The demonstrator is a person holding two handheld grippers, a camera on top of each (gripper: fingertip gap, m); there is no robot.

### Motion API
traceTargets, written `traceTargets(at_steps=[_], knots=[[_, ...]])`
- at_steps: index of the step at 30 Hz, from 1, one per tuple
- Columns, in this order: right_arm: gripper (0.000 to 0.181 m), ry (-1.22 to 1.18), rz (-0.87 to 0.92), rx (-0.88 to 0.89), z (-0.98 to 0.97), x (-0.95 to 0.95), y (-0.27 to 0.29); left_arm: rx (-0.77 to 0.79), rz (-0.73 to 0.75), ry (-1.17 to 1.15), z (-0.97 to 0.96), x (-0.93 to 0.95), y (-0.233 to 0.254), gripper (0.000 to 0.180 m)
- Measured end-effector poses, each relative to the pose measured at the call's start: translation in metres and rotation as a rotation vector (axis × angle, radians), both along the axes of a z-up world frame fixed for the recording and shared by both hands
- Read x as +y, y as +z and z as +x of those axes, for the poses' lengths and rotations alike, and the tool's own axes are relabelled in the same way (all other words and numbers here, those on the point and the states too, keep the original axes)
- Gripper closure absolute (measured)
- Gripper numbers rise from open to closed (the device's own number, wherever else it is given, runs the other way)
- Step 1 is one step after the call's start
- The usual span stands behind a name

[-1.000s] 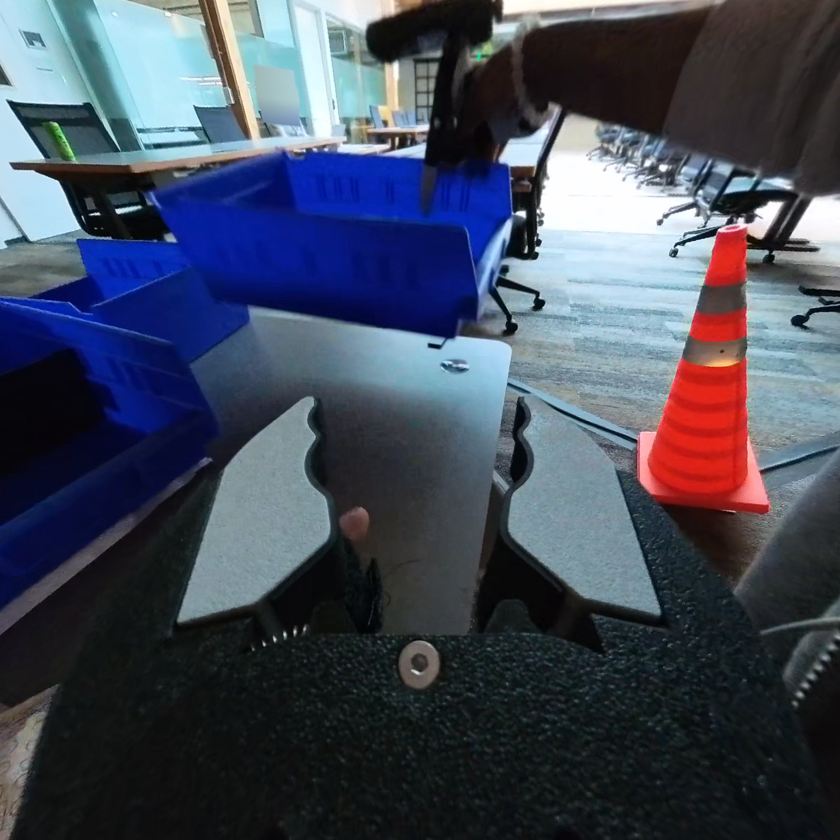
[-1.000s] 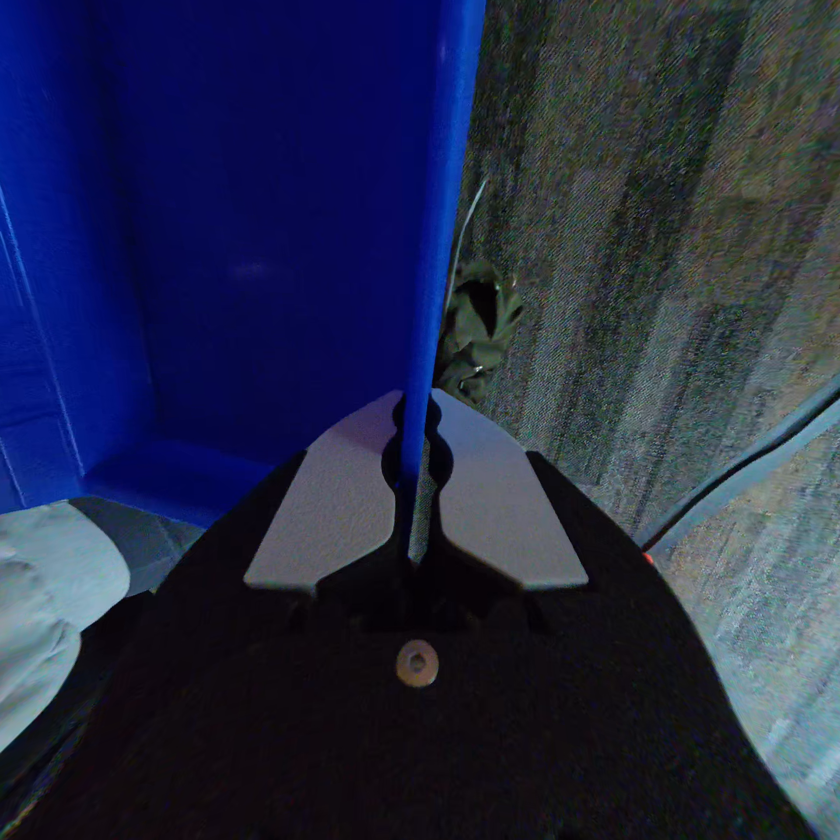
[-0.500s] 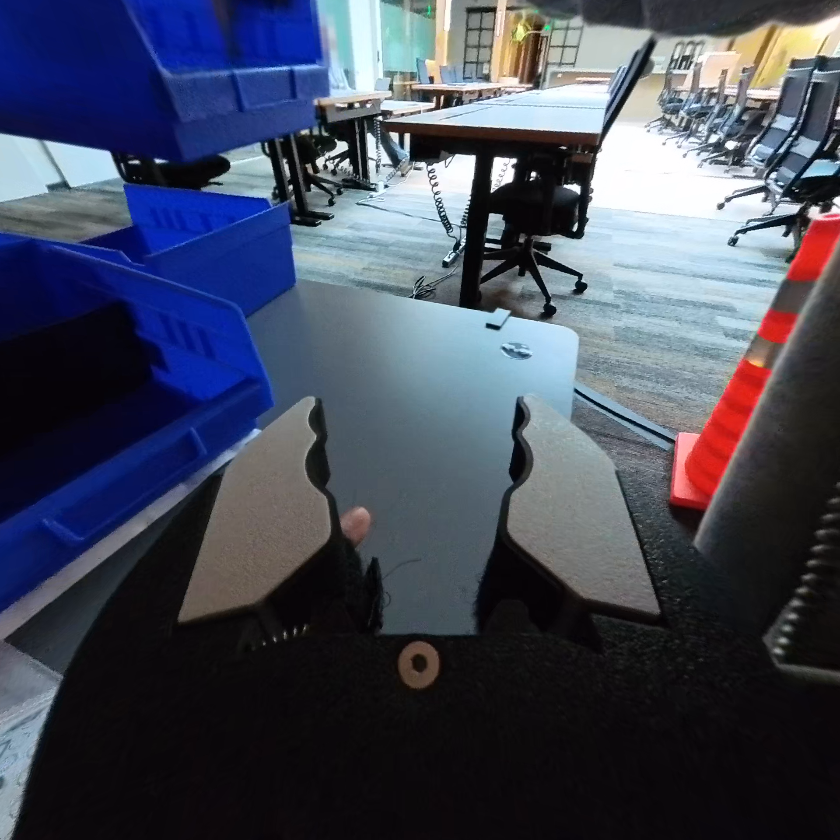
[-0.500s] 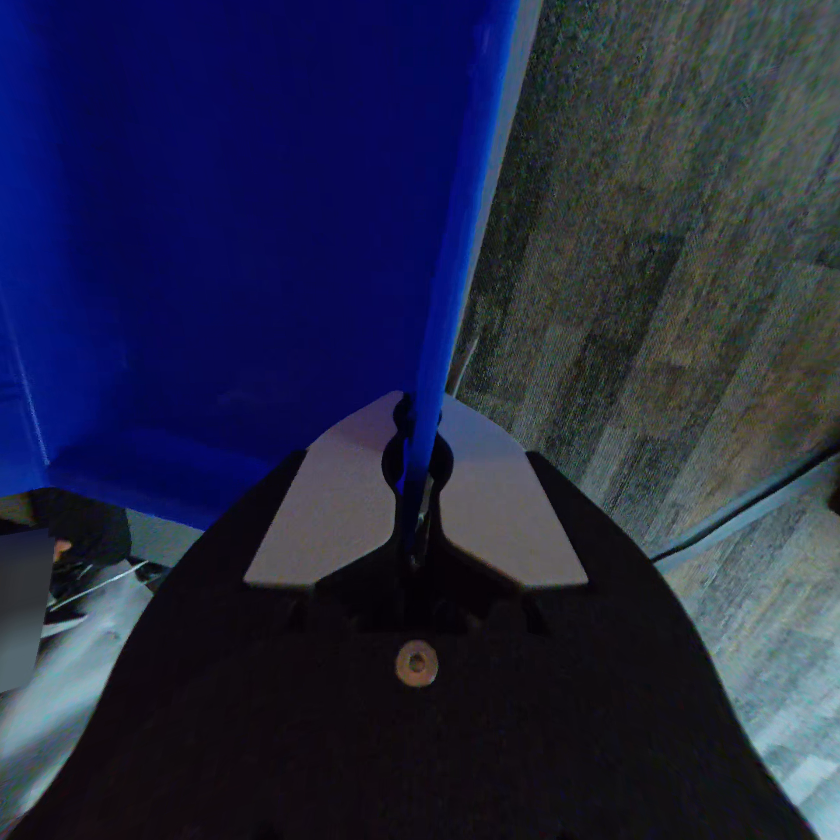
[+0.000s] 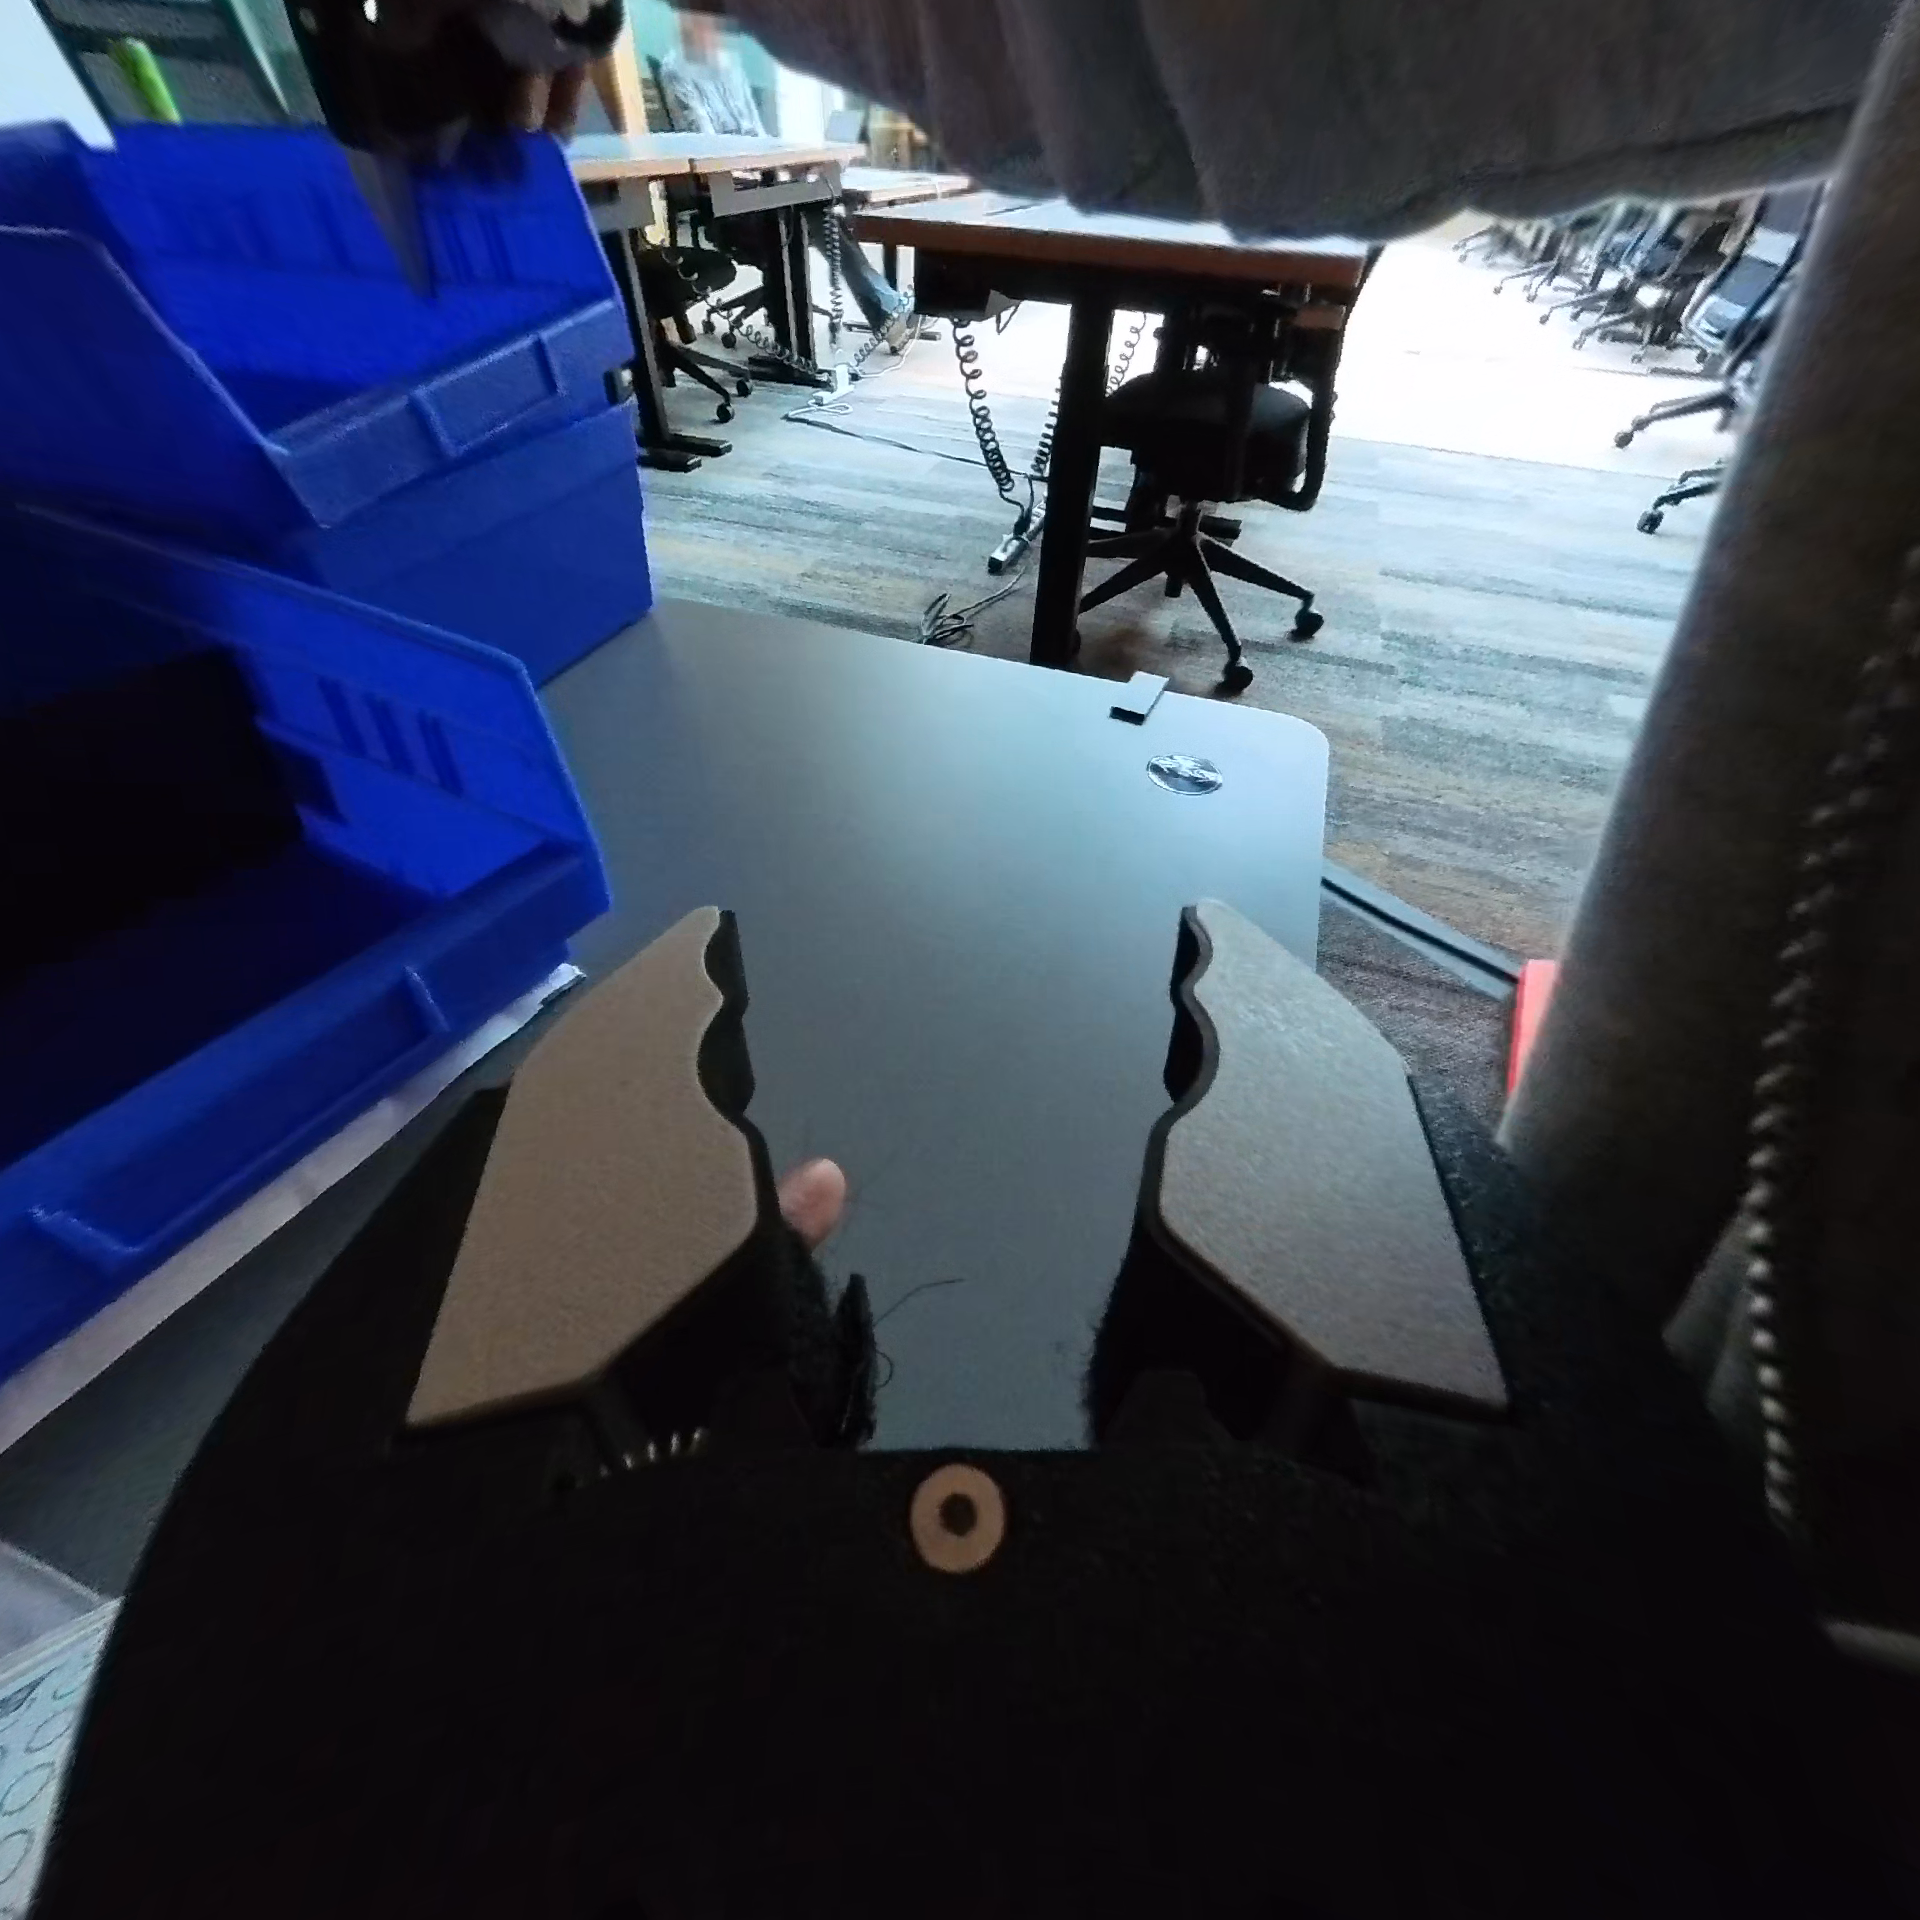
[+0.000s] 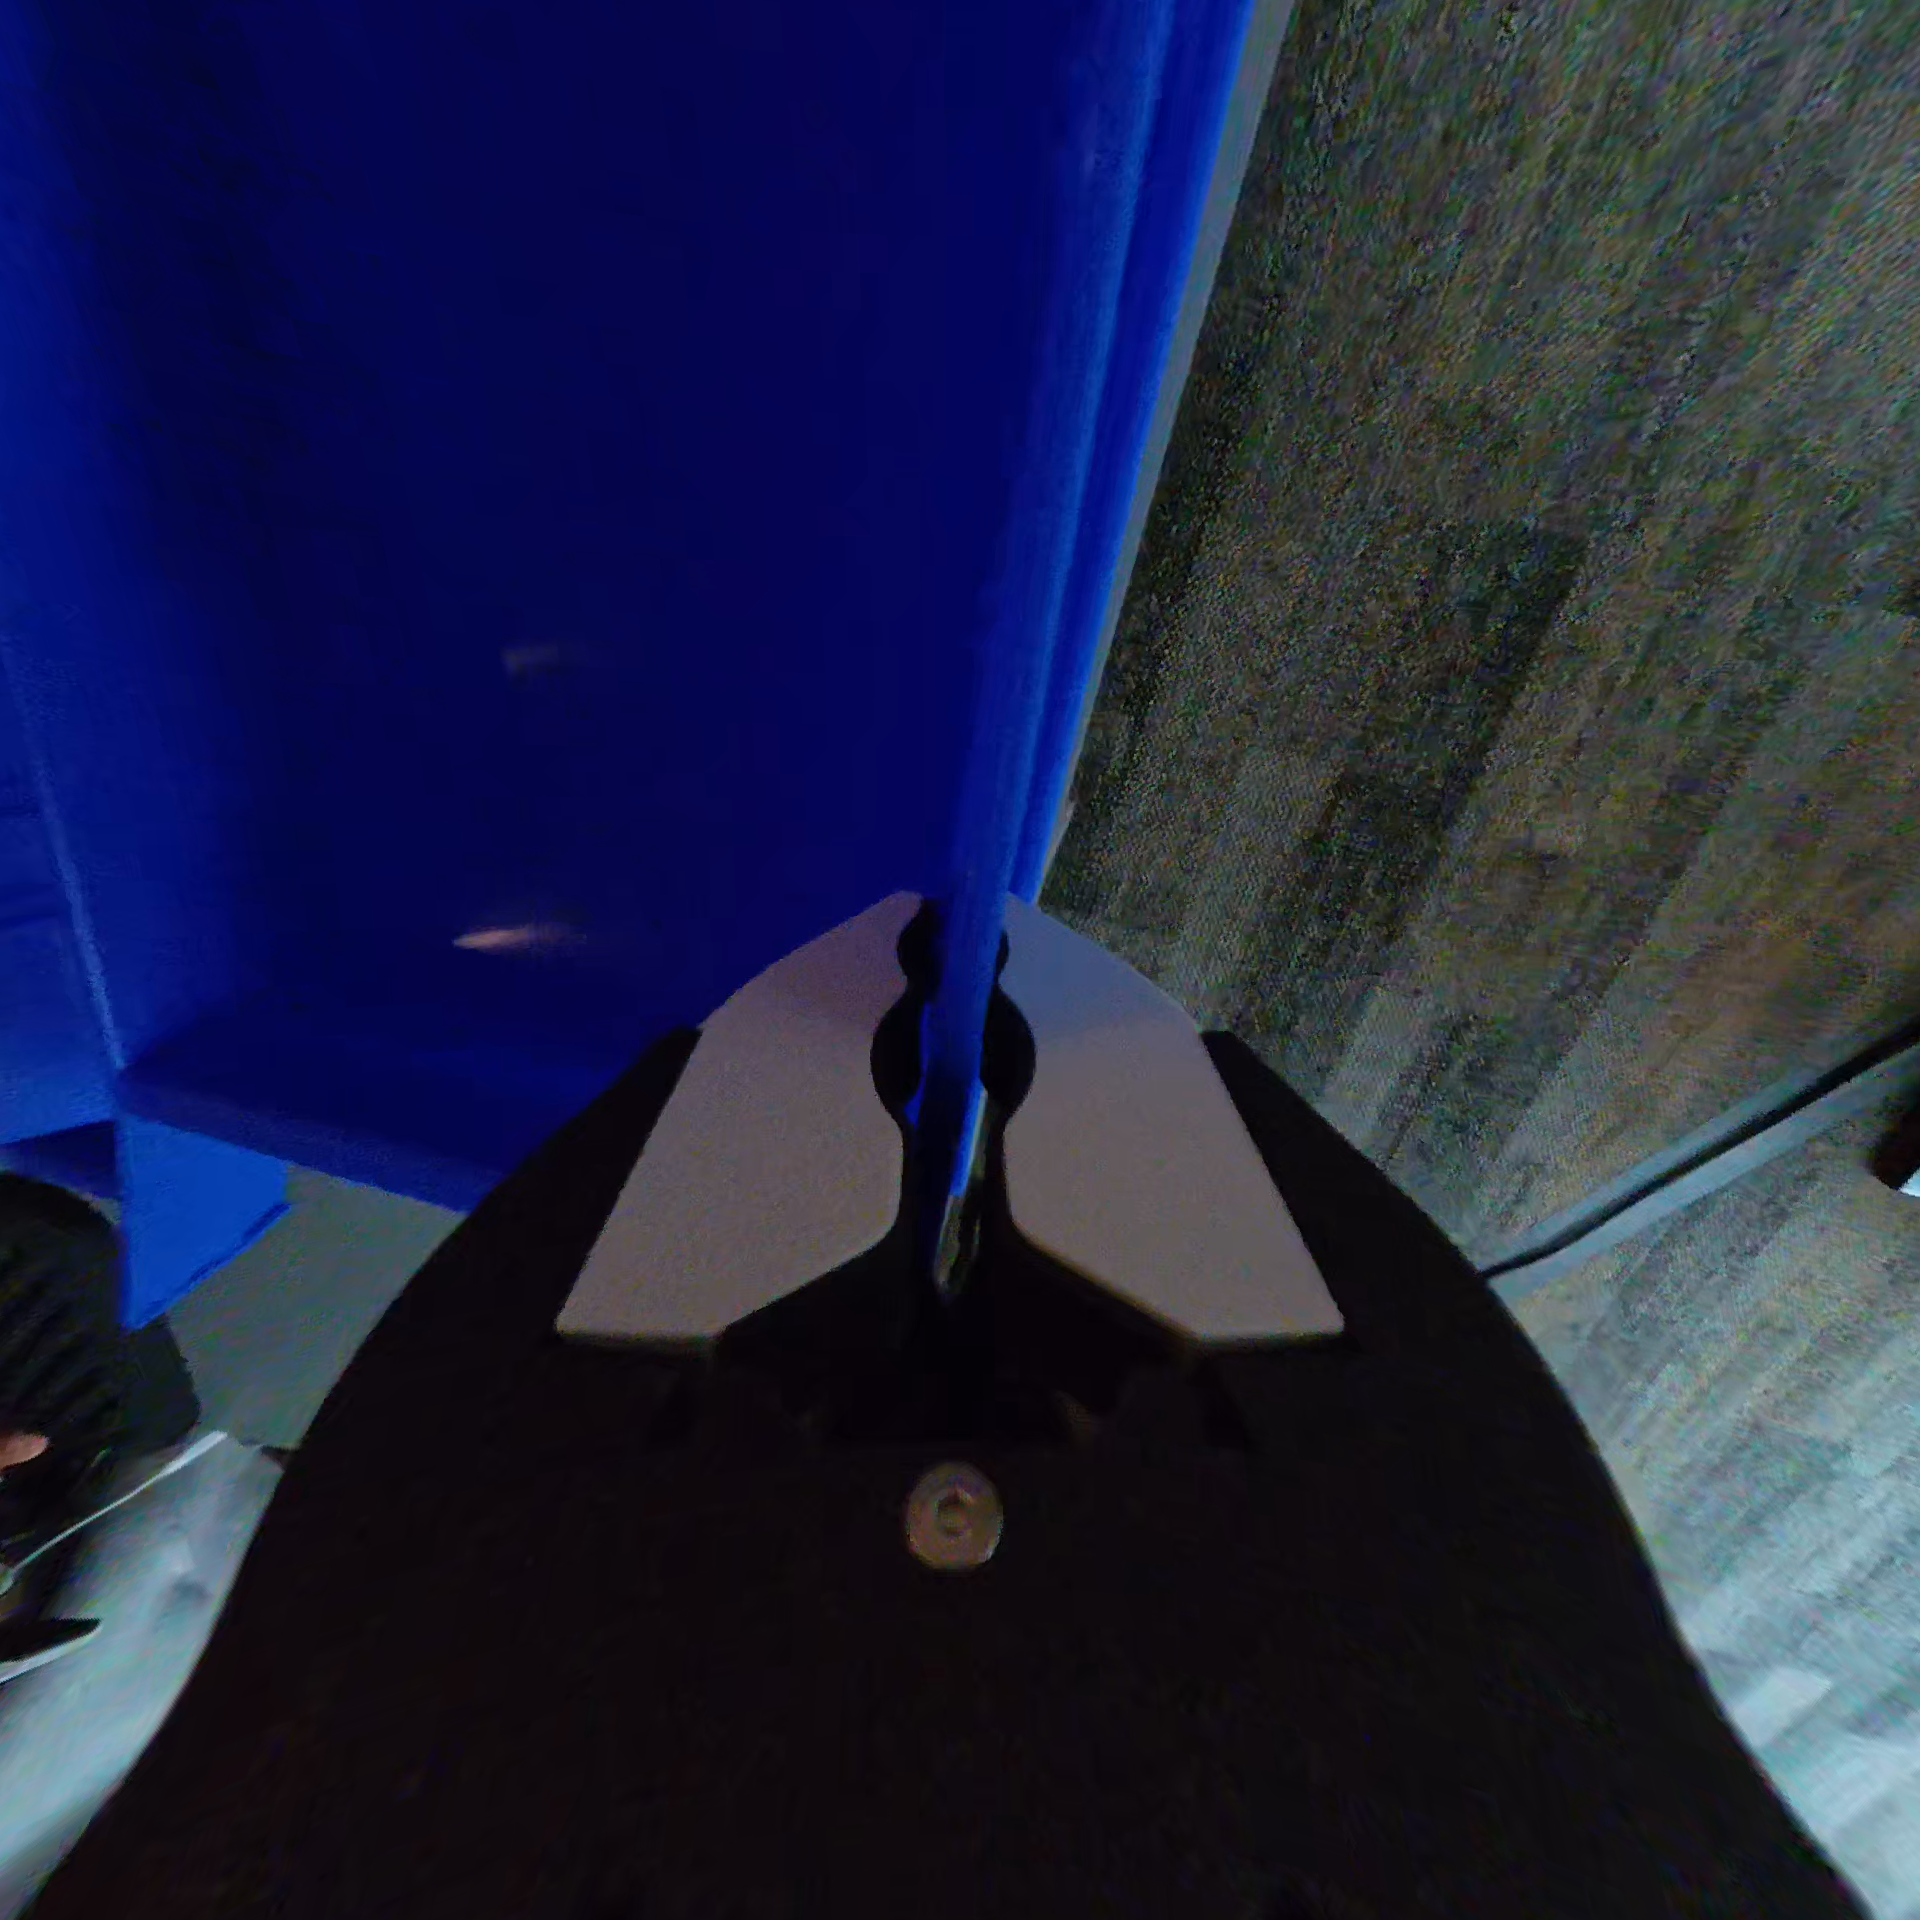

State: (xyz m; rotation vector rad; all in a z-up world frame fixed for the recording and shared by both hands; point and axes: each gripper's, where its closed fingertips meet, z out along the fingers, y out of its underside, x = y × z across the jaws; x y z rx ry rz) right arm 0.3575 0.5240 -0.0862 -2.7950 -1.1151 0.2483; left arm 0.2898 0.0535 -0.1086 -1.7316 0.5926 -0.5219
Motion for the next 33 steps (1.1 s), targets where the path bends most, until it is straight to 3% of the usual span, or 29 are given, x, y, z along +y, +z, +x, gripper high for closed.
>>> traceTargets(at_steps=[9, 13, 15, 16, 20, 24, 29, 33], knots=[[0.176, 0.007, 0.103, 0.018, -0.007, 0.018, -0.021, 0.013, 0.001, 0.037, -0.001, 0.004, -0.001, 0.102], [0.154, 0.038, 0.292, 0.121, -0.015, 0.024, -0.004, 0.028, 0.014, 0.055, -0.001, 0.002, 0.001, 0.101], [0.116, 0.017, 0.367, 0.161, -0.018, 0.019, 0.017, 0.029, 0.014, 0.064, -0.001, -0.001, 0.002, 0.101], [0.105, 0.006, 0.392, 0.179, -0.02, 0.011, 0.029, 0.031, 0.018, 0.074, -0.002, -0.002, 0.004, 0.101], [0.109, 0.044, 0.418, 0.399, -0.056, -0.077, 0.067, 0.035, 0.057, 0.102, -0.004, -0.013, 0.015, 0.101], [0.101, 0.117, 0.308, 0.556, -0.096, -0.196, 0.045, 0.056, 0.084, 0.11, -0.001, -0.032, 0.022, 0.101], [0.103, 0.073, 0.278, 0.536, -0.121, -0.268, -0.018, 0.133, 0.104, 0.193, -0.022, -0.062, 0.026, 0.102], [0.106, 0.051, 0.289, 0.407, -0.135, -0.286, -0.06, 0.178, 0.086, 0.299, -0.051, -0.086, 0.024, 0.101]])
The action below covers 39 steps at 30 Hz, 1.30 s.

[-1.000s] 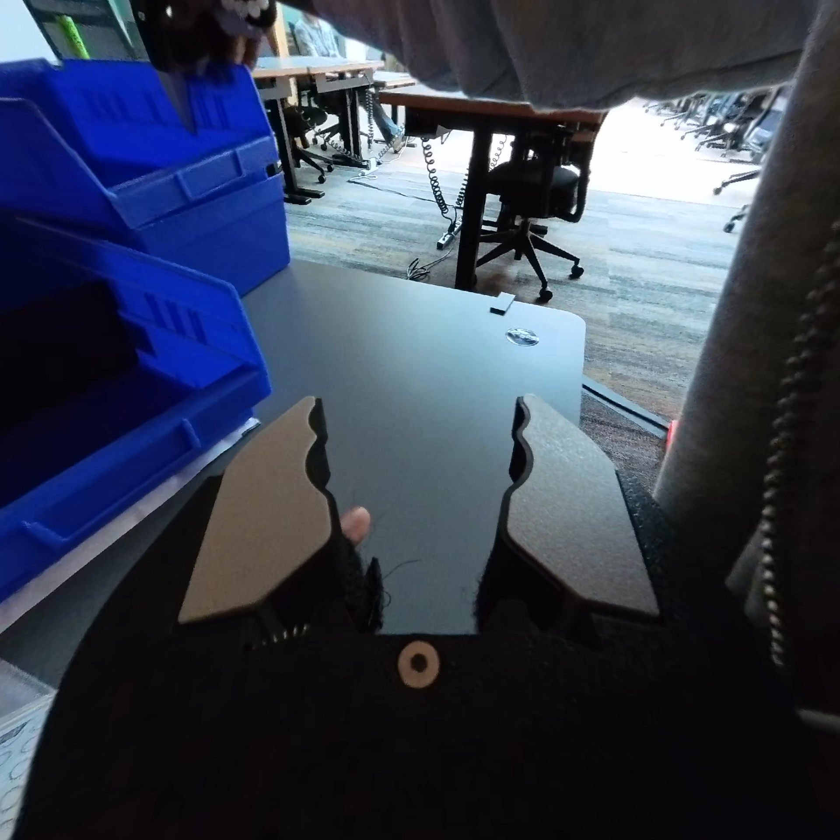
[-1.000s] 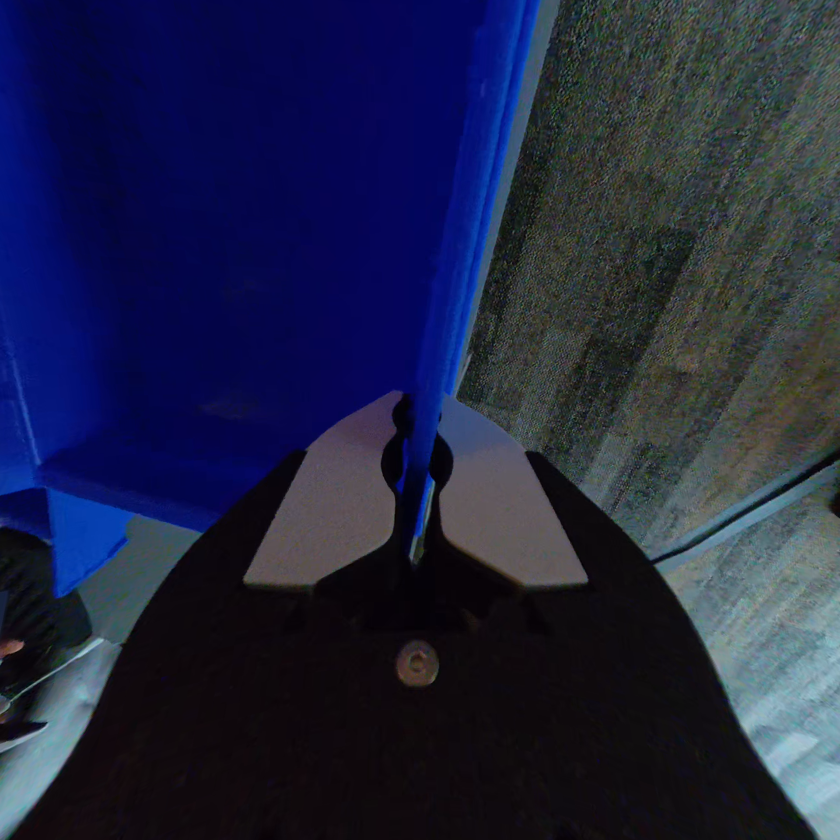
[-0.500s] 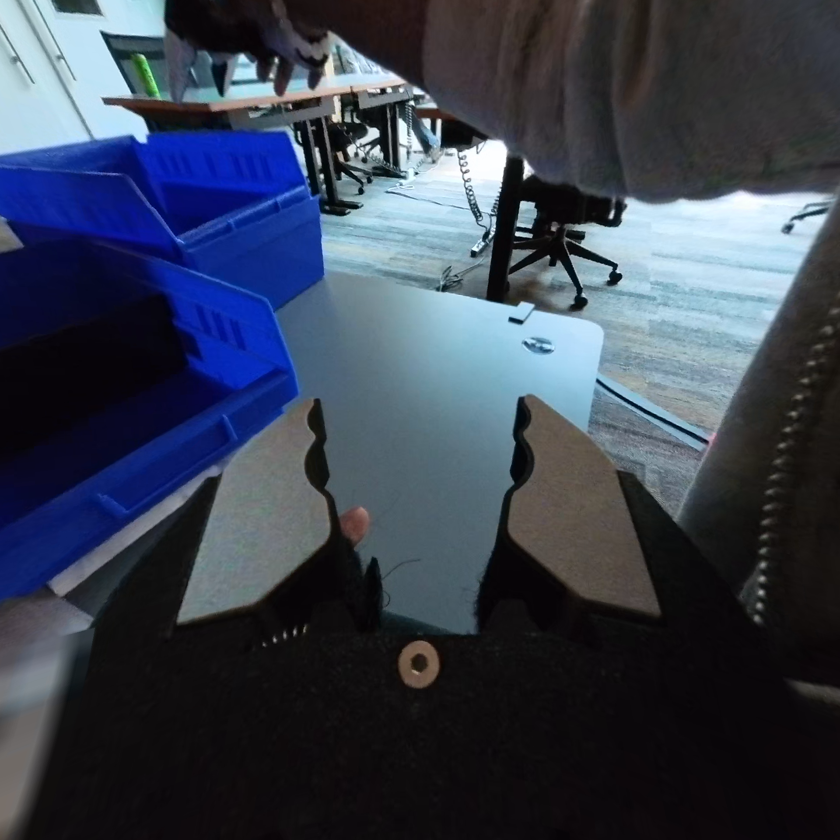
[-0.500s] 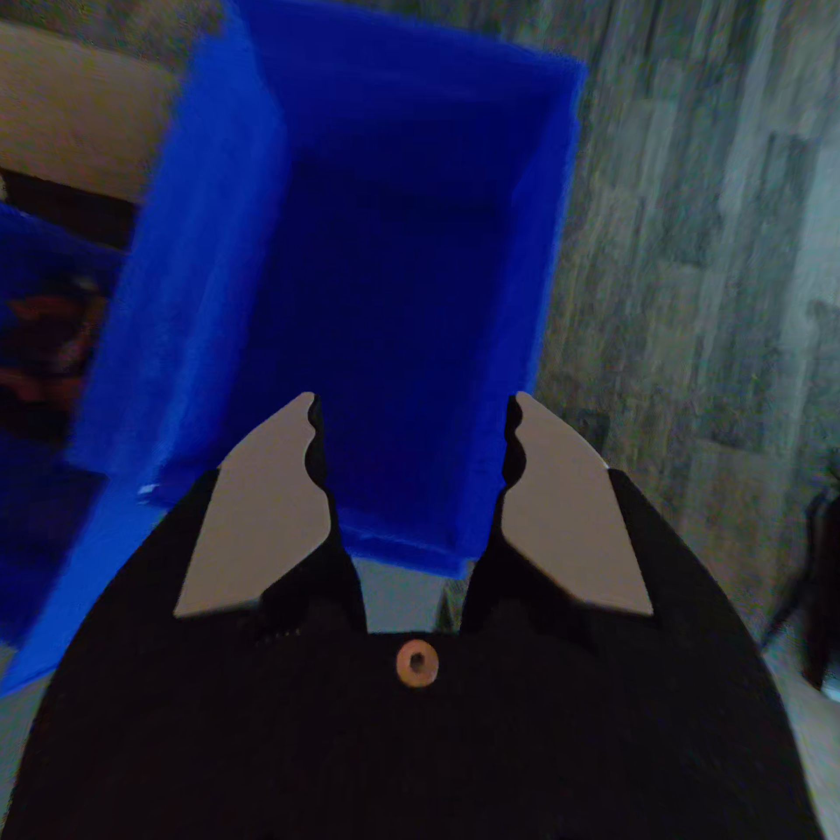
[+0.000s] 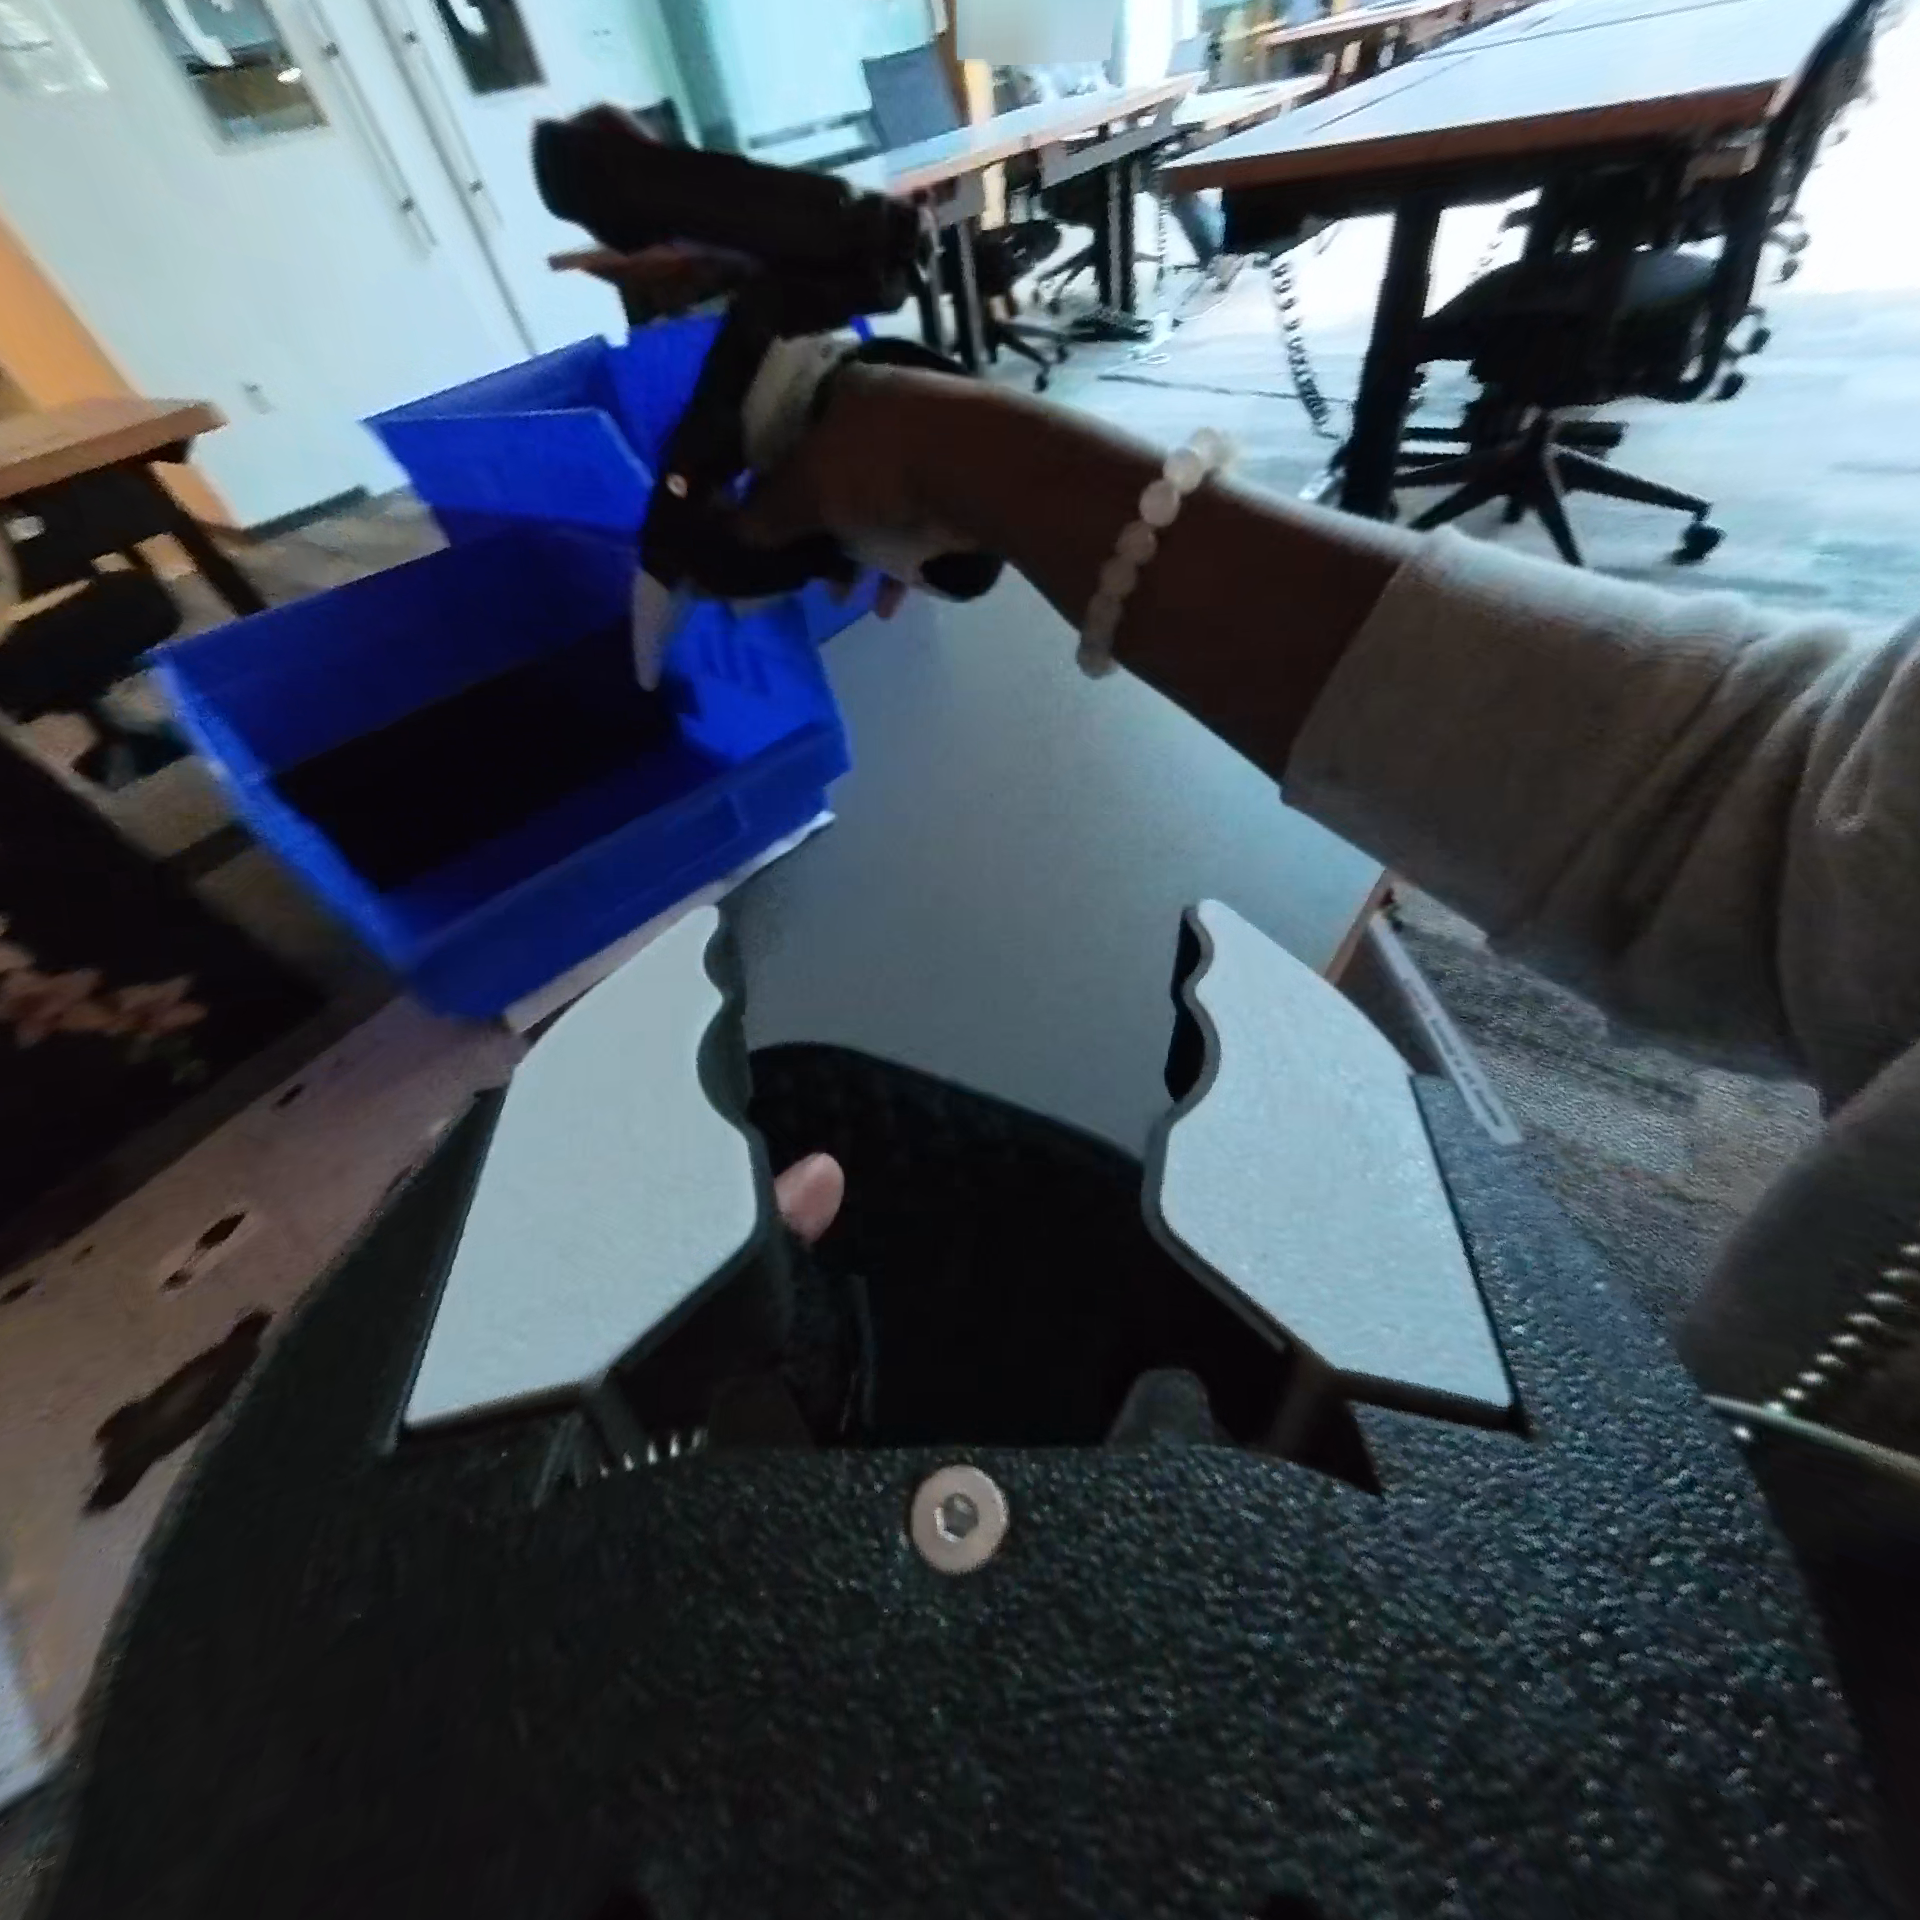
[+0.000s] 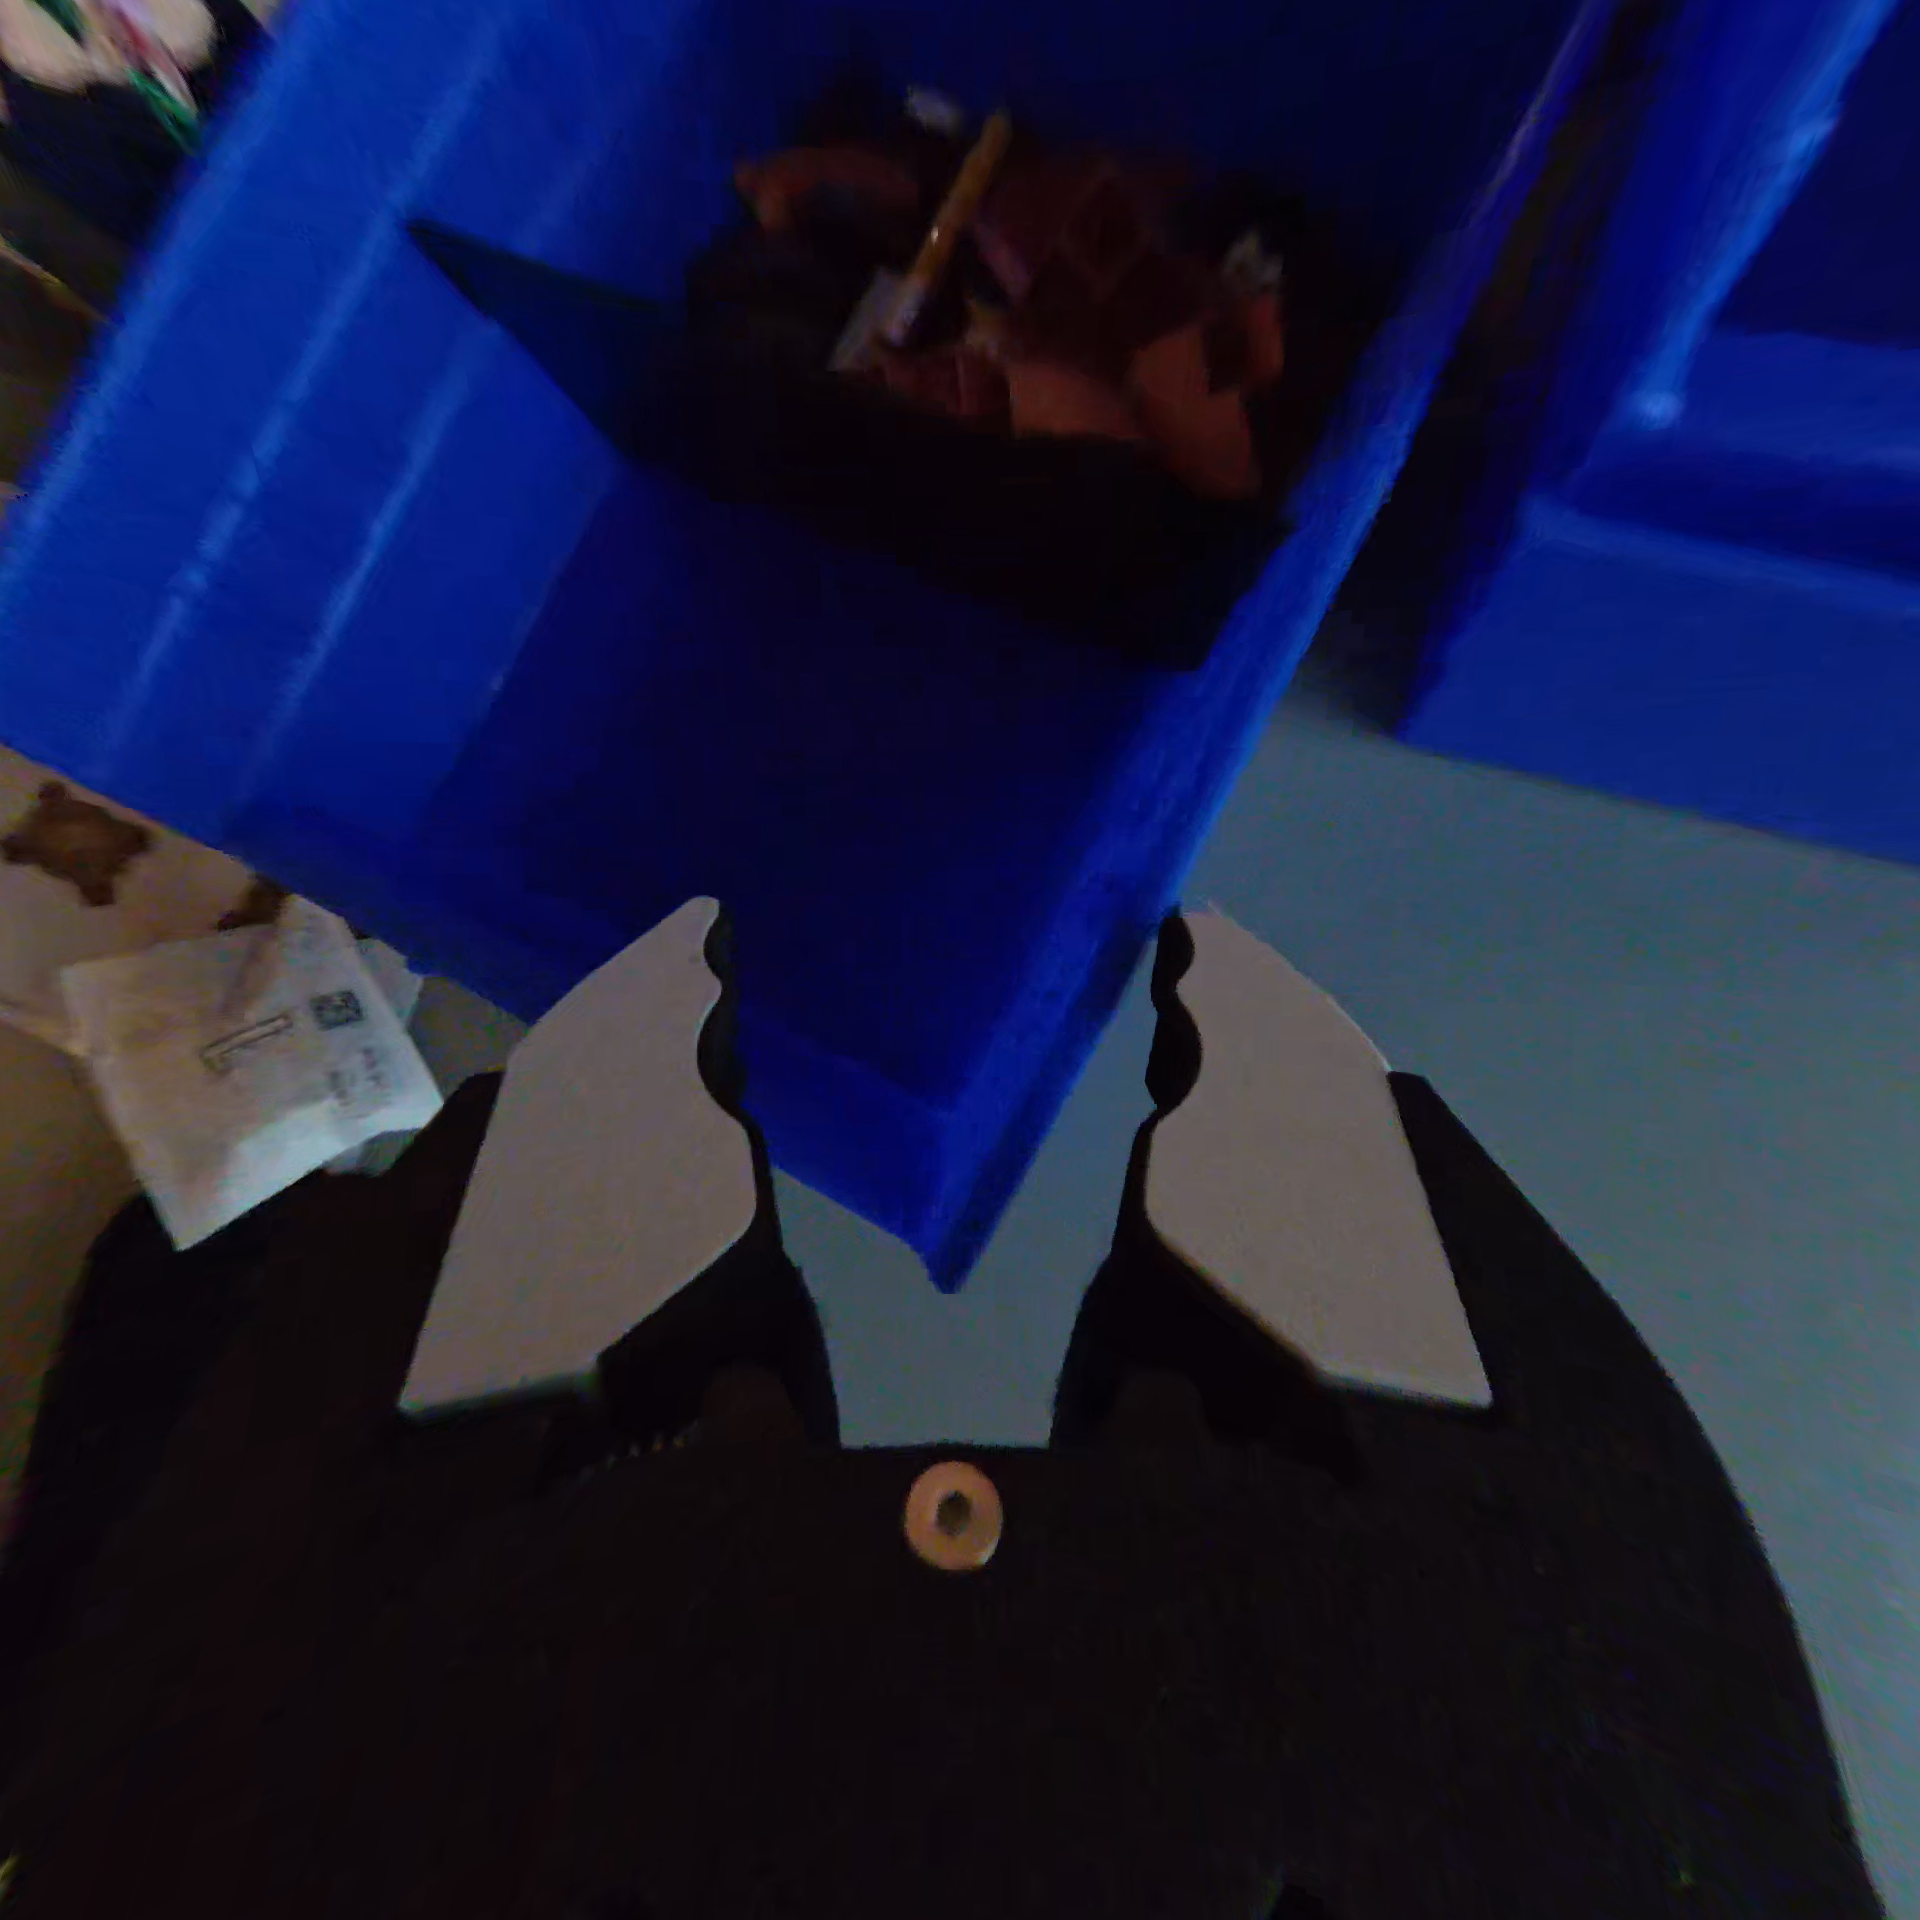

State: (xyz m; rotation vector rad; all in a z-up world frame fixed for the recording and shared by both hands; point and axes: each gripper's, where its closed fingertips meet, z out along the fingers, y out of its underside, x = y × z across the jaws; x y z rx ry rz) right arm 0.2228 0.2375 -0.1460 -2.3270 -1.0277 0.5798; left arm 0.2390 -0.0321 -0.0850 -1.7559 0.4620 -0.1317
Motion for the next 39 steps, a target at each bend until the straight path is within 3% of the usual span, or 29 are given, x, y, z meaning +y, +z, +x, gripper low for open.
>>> traceTargets(at_steps=[2, 4, 5, 10, 34, 39], knots=[[0.109, -0.038, 0.062, -0.08, -0.002, 0.002, -0.012, -0.008, 0.01, 0.035, -0.011, -0.011, 0.002, 0.102], [0.146, -0.081, 0.199, -0.231, 0.012, 0.016, -0.015, -0.001, 0.024, 0.061, -0.018, -0.02, 0.005, 0.102], [0.153, -0.087, 0.22, -0.288, 0.018, 0.018, -0.017, 0.007, 0.032, 0.071, -0.02, -0.024, 0.006, 0.102], [0.169, -0.111, 0.213, -0.318, 0.028, 0.022, -0.015, 0.003, 0.064, 0.114, -0.037, -0.038, 0.012, 0.102], [0.168, -0.035, 0.172, -0.368, 0.136, -0.05, -0.016, 0.017, 0.125, 0.149, -0.041, -0.061, 0.022, 0.101], [0.169, -0.09, 0.187, -0.313, 0.125, -0.039, -0.014, 0.038, 0.13, 0.132, -0.034, -0.066, 0.023, 0.102]])
